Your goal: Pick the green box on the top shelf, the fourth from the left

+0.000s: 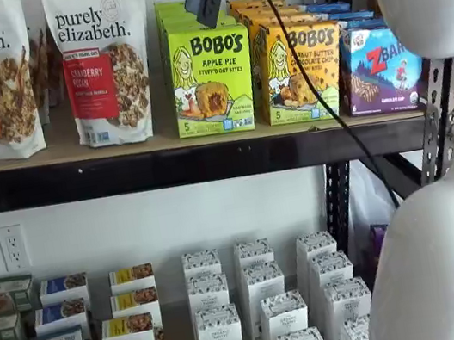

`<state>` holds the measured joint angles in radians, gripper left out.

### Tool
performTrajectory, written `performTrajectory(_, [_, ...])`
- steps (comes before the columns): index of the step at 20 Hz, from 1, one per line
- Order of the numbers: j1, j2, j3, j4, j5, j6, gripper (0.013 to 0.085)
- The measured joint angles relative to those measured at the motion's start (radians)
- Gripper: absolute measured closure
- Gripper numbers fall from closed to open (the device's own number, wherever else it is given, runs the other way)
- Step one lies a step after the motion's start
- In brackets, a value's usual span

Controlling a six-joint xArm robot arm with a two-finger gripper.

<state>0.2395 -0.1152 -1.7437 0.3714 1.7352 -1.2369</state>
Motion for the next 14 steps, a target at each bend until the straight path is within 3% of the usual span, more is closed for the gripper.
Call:
performTrajectory(3, [0.004, -0.022, 0.039, 0.0, -0.082, -0.002, 0.013])
performTrajectory(14, [0.015, -0.007, 0.039, -0.034, -0.158, 0.0, 0.013])
